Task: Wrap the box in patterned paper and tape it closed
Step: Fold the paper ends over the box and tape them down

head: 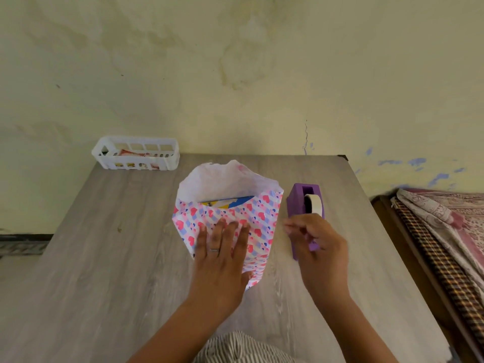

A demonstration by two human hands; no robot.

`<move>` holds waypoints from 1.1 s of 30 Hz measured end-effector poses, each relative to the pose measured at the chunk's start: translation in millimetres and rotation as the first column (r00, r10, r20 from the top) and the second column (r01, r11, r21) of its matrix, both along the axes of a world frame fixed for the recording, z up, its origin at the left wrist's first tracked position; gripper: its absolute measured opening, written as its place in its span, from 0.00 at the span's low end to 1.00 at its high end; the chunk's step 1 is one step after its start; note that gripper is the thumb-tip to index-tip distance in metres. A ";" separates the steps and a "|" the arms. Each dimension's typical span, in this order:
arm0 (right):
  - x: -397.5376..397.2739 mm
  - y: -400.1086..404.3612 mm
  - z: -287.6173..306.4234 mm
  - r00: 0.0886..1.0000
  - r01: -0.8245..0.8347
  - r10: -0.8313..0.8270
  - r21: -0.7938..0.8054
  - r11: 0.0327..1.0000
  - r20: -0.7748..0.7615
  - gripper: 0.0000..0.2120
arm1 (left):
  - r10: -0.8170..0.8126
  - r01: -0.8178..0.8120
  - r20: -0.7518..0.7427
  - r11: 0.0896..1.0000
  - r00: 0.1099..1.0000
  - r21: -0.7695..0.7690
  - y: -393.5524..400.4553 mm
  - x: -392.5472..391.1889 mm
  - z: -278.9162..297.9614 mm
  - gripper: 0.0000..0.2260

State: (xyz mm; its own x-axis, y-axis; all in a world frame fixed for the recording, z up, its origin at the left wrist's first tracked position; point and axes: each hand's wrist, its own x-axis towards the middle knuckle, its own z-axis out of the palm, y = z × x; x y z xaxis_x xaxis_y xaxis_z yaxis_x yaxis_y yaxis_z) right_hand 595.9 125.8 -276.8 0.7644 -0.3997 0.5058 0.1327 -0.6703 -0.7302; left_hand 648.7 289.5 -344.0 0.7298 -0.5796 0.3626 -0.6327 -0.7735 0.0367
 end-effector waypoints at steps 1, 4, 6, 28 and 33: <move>5.9 6.5 7.9 0.999 -0.049 0.049 -0.021 0.999 0.013 0.05 | -0.002 0.002 0.006 1.000 1.000 -0.008 0.2 0.0 -0.3 0.45; 25.9 22.8 24.3 0.992 -0.122 0.123 -0.086 0.989 0.004 0.06 | -0.007 0.007 -0.014 0.999 1.000 -0.031 -0.9 -0.5 -1.0 0.47; 39.4 30.0 33.4 0.988 -0.147 0.139 -0.137 0.980 -0.061 0.09 | 0.004 -0.005 -0.040 0.999 0.999 -0.042 -1.8 -1.9 -0.4 0.48; 103.4 44.2 35.9 0.724 -0.293 -0.086 -0.418 0.860 -0.684 0.08 | 0.010 -0.017 -0.177 0.999 0.984 -0.036 -10.1 -2.0 6.8 0.51; 101.1 43.8 33.2 0.710 -0.294 -0.072 -0.388 0.873 -0.701 0.09 | 0.010 -0.016 -0.164 0.999 0.986 -0.035 -10.1 -1.9 6.6 0.51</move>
State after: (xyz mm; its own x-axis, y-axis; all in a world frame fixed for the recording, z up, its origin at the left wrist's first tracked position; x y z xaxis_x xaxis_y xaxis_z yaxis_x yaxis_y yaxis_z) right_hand 697.0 169.6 -243.6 0.9840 -0.1603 -0.0775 -0.1755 -0.9466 -0.2704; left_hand 646.8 279.4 -337.4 0.7887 -0.5582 0.2578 -0.6054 -0.7781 0.1673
